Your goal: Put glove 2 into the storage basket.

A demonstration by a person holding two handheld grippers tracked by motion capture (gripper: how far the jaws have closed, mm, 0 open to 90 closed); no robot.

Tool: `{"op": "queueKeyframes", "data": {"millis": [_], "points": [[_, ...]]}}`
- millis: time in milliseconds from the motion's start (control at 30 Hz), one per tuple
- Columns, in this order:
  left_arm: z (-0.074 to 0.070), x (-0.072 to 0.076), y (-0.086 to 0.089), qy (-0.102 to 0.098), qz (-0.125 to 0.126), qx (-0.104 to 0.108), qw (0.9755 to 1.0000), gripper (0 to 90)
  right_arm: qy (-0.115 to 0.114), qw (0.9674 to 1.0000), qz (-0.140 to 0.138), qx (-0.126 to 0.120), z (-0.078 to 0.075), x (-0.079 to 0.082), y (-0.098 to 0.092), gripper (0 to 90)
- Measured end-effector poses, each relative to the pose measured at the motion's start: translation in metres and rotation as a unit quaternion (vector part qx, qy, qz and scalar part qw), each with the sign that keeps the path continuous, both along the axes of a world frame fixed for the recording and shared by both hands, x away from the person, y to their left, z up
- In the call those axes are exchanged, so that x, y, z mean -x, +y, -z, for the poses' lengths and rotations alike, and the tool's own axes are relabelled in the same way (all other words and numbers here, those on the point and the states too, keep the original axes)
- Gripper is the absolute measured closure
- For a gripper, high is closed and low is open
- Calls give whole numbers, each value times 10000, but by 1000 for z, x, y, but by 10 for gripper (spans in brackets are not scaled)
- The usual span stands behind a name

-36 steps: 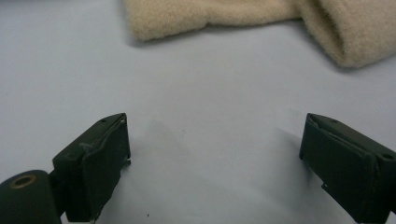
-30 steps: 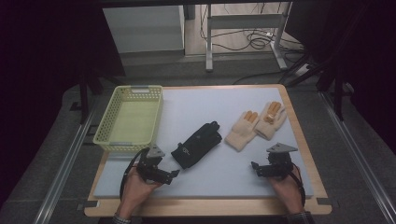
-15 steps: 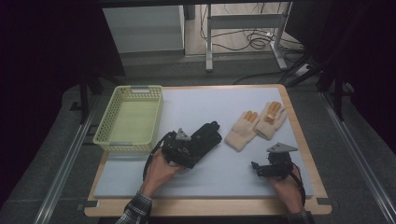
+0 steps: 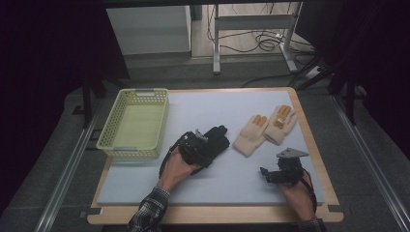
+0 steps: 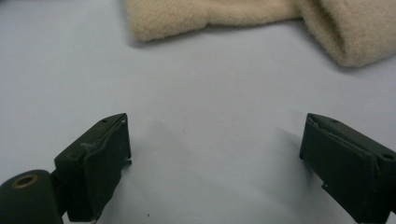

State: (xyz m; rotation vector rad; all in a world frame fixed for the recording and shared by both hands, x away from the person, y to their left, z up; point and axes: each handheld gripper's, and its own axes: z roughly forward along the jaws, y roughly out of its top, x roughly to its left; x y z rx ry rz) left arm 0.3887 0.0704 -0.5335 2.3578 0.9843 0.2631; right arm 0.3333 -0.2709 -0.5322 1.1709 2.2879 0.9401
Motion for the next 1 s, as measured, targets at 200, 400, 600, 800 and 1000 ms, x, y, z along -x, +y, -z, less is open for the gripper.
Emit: {"op": "queueKeyframes", "data": {"millis": [200, 400, 600, 800, 1000], "points": [[-9, 3, 0, 44, 68, -91, 9999, 184, -6, 10000, -1, 9, 0, 0, 0, 84], [-16, 6, 2, 27, 24, 24, 10000, 593, -8, 10000, 0, 13, 0, 0, 0, 84], [-27, 5, 5, 19, -71, 78, 9999, 684, -8, 10000, -2, 13, 0, 0, 0, 84], [-54, 0, 16, -68, -306, 243, 9992, 679, -9, 10000, -1, 13, 0, 0, 0, 85], [-85, -4, 35, -245, -583, 130, 9979, 674, -8, 10000, 1, 13, 0, 0, 0, 84]]}}
